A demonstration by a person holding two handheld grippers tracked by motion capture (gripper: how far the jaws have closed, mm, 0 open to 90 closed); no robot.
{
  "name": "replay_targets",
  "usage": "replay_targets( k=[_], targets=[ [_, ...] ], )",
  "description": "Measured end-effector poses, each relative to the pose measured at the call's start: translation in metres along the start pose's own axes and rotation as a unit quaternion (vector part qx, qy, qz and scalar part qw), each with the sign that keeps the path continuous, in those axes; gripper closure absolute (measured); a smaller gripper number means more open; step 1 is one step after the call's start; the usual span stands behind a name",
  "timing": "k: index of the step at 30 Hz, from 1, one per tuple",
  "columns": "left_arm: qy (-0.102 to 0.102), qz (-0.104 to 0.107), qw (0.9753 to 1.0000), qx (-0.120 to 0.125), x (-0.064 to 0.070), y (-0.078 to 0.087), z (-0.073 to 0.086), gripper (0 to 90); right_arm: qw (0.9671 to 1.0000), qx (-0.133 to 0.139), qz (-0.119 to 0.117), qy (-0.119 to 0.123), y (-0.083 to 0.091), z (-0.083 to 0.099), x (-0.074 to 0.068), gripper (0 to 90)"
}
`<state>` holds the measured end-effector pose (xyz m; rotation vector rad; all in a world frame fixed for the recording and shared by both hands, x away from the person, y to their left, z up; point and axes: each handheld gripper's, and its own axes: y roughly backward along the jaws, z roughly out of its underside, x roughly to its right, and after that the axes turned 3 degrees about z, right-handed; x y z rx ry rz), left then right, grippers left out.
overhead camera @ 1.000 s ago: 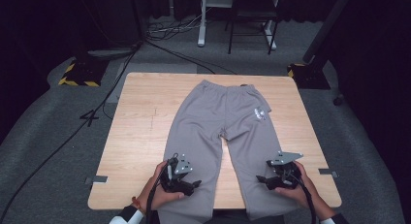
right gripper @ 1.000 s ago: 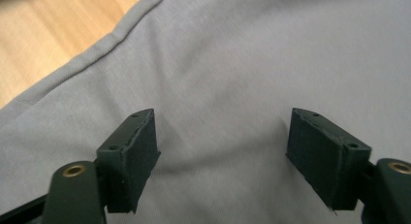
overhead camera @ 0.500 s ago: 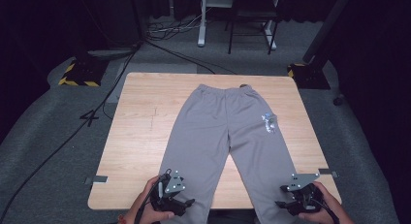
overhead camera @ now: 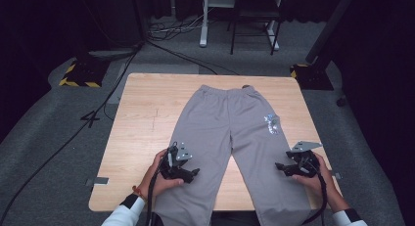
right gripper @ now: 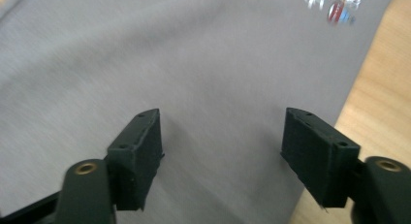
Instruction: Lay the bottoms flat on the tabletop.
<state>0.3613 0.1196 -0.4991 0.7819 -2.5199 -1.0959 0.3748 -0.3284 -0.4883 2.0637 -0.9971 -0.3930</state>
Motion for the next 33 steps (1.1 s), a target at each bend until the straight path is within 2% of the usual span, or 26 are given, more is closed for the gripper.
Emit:
replay_targets(
  k=[6,11,18,21,24,26,29,31,33],
  targets=[
    [-0.004,0.009,0.9999,0.007,0.003,0.002,0.005,17.3,1.0000,0.006,-0.004,-0.003,0.013,0.017,-0.004,28.9],
    [-0.007,0.012,0.9998,0.015,0.012,0.009,0.016,17.4,0.9999,0.009,-0.009,0.003,0.026,0.033,-0.012,28.9],
    [-0.016,0.019,0.9997,0.005,0.034,0.021,0.028,17.4,0.9998,0.002,-0.013,0.012,0.042,0.050,-0.019,28.6],
    [-0.034,0.029,0.9990,-0.006,0.046,0.024,0.028,18.3,0.9996,-0.010,-0.017,0.020,0.048,0.053,-0.023,29.0],
    [-0.051,0.032,0.9980,-0.018,0.056,0.025,0.024,18.6,0.9983,-0.029,-0.029,0.043,0.052,0.052,-0.028,30.7],
    [-0.064,0.029,0.9975,-0.014,0.062,0.028,0.018,17.9,0.9968,-0.037,-0.039,0.058,0.053,0.048,-0.032,30.4],
    [-0.069,0.015,0.9975,0.002,0.062,0.035,0.008,17.9,0.9968,-0.025,-0.036,0.067,0.054,0.037,-0.038,29.3],
    [-0.071,0.003,0.9974,0.012,0.058,0.042,0.002,17.9,0.9966,-0.011,-0.022,0.078,0.056,0.026,-0.039,28.8],
    [-0.071,-0.014,0.9972,0.016,0.051,0.049,-0.003,17.9,0.9968,0.002,-0.010,0.079,0.059,0.016,-0.037,28.6]
  ],
)
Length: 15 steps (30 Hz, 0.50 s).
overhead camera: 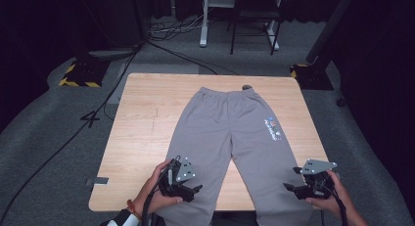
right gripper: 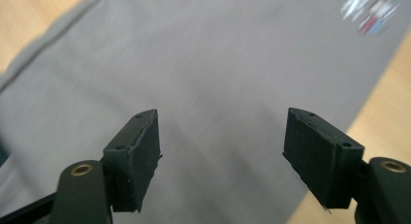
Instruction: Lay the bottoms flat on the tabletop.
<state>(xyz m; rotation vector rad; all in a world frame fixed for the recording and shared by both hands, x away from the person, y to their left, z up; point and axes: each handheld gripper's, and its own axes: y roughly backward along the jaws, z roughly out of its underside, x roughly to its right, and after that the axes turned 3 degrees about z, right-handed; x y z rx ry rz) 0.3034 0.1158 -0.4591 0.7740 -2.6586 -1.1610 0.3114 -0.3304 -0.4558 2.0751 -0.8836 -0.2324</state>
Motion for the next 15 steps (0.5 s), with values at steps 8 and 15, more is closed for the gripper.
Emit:
replay_targets(
  k=[8,15],
  targets=[
    [0.018,-0.064,0.9978,0.005,-0.033,0.032,0.007,18.0,0.9970,0.047,0.059,-0.021,0.018,-0.019,0.028,28.0],
    [0.050,-0.094,0.9943,0.000,-0.053,0.049,0.033,18.1,0.9905,0.061,0.106,-0.062,0.030,-0.004,0.052,27.2]
  ],
)
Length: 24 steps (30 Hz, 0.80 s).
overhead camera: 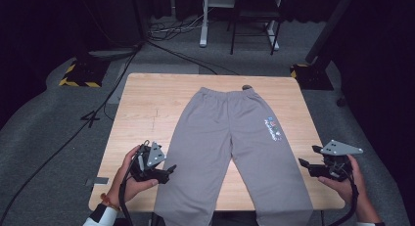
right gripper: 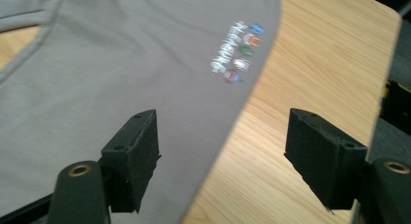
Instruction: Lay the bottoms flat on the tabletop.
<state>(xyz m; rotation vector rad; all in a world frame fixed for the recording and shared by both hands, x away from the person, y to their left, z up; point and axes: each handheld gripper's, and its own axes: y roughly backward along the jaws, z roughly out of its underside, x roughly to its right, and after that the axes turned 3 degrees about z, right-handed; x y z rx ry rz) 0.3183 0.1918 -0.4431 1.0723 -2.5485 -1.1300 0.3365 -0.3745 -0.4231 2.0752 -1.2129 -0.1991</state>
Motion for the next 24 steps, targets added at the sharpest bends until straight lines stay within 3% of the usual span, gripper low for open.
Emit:
replay_targets(
  k=[5,7,11,14,18,20,24],
  targets=[
    [0.010,-0.041,0.9988,-0.024,-0.010,0.000,0.022,18.4,0.9992,-0.003,0.022,-0.034,-0.005,0.024,0.015,27.3],
    [0.030,-0.048,0.9983,-0.018,-0.012,0.000,0.032,19.7,0.9985,-0.010,0.022,-0.048,-0.008,0.036,0.020,27.4],
    [0.054,-0.039,0.9976,-0.017,-0.014,-0.003,0.050,20.3,0.9969,-0.023,0.022,-0.072,-0.014,0.059,0.025,27.3],
    [0.071,-0.026,0.9971,-0.007,-0.014,-0.005,0.060,19.8,0.9944,-0.046,0.042,-0.085,-0.019,0.071,0.025,26.9],
    [0.086,-0.027,0.9958,-0.008,-0.013,-0.004,0.070,18.8,0.9935,-0.040,0.027,-0.103,-0.023,0.085,0.023,25.0],
    [0.101,-0.023,0.9946,-0.008,-0.014,-0.004,0.075,18.8,0.9924,-0.023,0.021,-0.119,-0.024,0.091,0.023,24.5],
    [0.132,-0.013,0.9911,-0.014,-0.018,-0.007,0.083,17.2,0.9904,-0.022,0.030,-0.133,-0.025,0.092,0.023,21.2]
  ],
)
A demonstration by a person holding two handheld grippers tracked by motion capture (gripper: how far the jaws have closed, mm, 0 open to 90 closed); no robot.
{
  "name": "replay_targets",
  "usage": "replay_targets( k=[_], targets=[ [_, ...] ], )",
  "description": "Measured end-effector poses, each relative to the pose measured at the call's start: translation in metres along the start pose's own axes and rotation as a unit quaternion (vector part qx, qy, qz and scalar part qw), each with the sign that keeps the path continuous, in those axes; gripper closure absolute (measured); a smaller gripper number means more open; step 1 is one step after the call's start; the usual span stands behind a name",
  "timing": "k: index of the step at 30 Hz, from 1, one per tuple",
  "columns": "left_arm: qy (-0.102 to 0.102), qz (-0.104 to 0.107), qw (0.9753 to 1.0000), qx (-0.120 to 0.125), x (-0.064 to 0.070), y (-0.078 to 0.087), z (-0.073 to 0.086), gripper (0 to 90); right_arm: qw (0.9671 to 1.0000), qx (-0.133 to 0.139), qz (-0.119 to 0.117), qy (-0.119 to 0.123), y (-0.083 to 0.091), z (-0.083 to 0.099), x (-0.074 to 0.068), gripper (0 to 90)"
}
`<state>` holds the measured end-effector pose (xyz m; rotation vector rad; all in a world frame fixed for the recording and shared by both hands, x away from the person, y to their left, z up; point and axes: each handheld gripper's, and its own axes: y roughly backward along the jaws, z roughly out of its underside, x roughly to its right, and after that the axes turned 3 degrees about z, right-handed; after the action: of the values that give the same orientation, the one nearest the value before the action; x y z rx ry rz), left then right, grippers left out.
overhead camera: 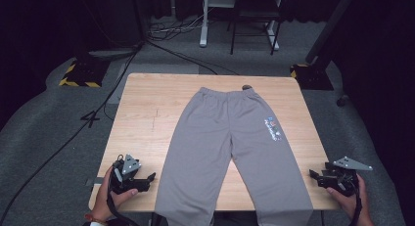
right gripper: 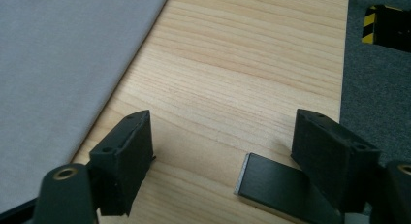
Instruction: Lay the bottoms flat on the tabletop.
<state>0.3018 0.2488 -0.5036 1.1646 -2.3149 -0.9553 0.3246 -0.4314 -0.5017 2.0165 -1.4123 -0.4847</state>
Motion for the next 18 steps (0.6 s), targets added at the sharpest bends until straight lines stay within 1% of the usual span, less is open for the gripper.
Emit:
replay_targets(
  k=[1,2,3,5,8,18],
  targets=[
    [0.003,-0.004,1.0000,-0.001,-0.0010,0.0005,0.0003,17.1,1.0000,0.000,-0.003,-0.003,-0.0005,0.0001,0.0002,20.5],
    [0.014,0.000,0.9999,-0.002,-0.0026,0.0003,0.0005,17.1,1.0000,0.000,-0.002,-0.004,-0.0008,-0.0001,-0.0001,20.3],
    [0.021,-0.002,0.9998,-0.002,-0.0029,0.0001,0.0006,17.0,1.0000,0.001,-0.001,-0.005,-0.0012,-0.0002,-0.0008,20.3],
    [0.025,-0.003,0.9997,-0.003,-0.0035,-0.0004,0.0003,15.7,1.0000,0.003,-0.002,-0.004,-0.0019,-0.0003,-0.0019,20.3],
    [0.027,-0.011,0.9996,-0.001,-0.0036,-0.0013,-0.0006,15.6,1.0000,0.003,-0.001,-0.005,-0.0028,-0.0008,-0.0022,19.9],
    [0.029,-0.013,0.9995,-0.002,-0.0031,-0.0013,-0.0007,15.6,1.0000,0.003,0.000,-0.007,-0.0030,-0.0007,-0.0023,19.8]
  ],
)
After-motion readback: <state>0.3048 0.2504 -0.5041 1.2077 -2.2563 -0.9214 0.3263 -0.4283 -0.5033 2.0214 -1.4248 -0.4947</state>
